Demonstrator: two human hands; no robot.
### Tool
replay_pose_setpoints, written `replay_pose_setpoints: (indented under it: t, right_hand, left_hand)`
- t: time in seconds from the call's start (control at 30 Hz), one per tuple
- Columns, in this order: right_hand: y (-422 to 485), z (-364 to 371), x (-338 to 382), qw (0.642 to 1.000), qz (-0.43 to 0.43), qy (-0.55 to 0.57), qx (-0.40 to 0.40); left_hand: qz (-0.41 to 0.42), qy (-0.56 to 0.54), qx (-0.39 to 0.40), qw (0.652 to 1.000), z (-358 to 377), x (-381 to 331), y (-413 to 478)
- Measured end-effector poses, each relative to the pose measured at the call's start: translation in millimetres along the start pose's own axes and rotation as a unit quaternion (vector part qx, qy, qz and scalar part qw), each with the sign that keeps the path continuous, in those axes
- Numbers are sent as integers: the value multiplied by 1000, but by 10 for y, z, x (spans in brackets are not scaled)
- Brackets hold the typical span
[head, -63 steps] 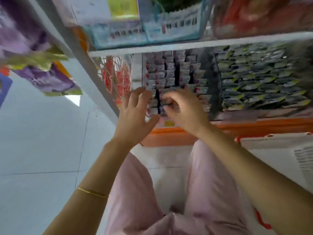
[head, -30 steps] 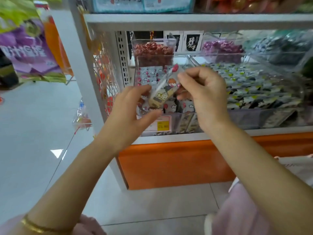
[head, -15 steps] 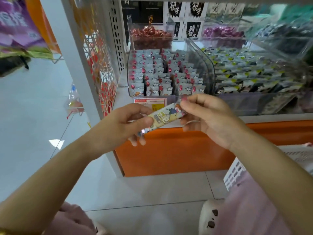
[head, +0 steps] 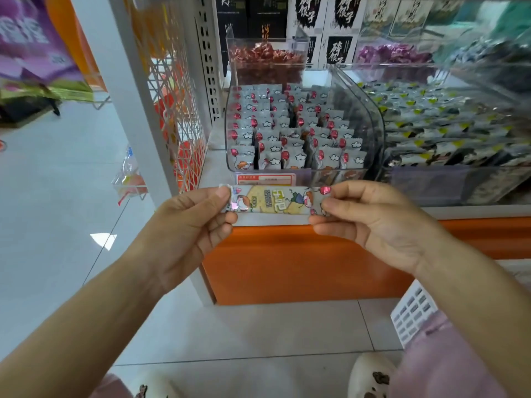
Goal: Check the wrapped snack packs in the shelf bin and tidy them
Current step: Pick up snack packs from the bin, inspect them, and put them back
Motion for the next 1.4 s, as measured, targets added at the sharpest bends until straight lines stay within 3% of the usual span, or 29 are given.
replay_pose_setpoints:
  t: [0.17, 0.37, 0.6, 0.87, 1.03, 1.17, 1.4]
  right_hand:
    - [27, -15, 6, 1000, -7, 0, -4]
    - [-3, -57, 123, 968, -128, -186, -112]
    - [-9, 22, 119, 983, -112, -131, -54]
    - [-148, 131, 218, 920, -198, -313, -131]
    - [-159, 71, 238, 896, -217, -336, -192]
    - [-158, 143, 211, 888, -223, -355, -188]
    - [-162, 167, 185, 895, -217, -350, -173]
  left_hand:
    - [-27, -40, -28, 998, 7, 51, 47]
    - [-38, -3, 20, 999, 109, 28, 54]
    - [20, 100, 72, 992, 173, -20, -4]
    - [78, 202, 125, 968, 275, -116, -36]
    - [115, 288, 105, 945, 316, -155, -48]
    - [92, 283, 84, 951, 338, -137, -29]
    - [118, 340, 68, 931, 301, -197, 29]
Point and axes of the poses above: each hand's wrist, its own y-axis towards the middle knuckle, its own z-axis out of the palm, x = y × z, the point moved 7 cm from there along y, towards the middle knuckle, and after that the axes turned 13 degrees about z, right-handed, at the moved point
